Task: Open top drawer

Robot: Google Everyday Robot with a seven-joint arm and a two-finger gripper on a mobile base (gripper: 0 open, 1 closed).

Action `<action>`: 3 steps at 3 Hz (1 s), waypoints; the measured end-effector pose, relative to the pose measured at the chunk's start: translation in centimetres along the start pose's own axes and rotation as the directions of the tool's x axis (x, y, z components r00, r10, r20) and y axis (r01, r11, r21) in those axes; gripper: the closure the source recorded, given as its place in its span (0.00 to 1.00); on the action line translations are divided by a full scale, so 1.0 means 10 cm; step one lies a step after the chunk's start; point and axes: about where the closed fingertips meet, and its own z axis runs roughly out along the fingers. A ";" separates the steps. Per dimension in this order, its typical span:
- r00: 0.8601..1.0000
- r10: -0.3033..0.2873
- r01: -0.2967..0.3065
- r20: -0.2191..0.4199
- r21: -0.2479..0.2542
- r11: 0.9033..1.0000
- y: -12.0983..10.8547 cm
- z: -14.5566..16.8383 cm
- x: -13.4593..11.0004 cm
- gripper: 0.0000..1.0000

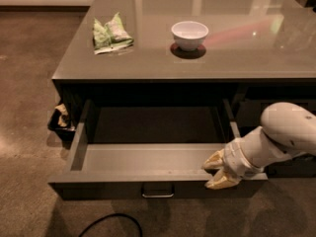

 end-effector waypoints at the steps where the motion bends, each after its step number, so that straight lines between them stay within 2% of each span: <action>1: 1.000 0.001 -0.001 -0.018 -0.010 1.000 0.22 0.01 0.00 0.16; 2: 0.999 0.003 -0.004 -0.052 -0.018 1.000 0.52 0.01 0.00 0.00; 3: 0.999 0.003 -0.004 -0.052 -0.018 1.000 0.52 0.01 0.00 0.00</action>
Offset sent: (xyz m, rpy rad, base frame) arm -0.0616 -0.0010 -0.0067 -0.0590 0.0294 0.0032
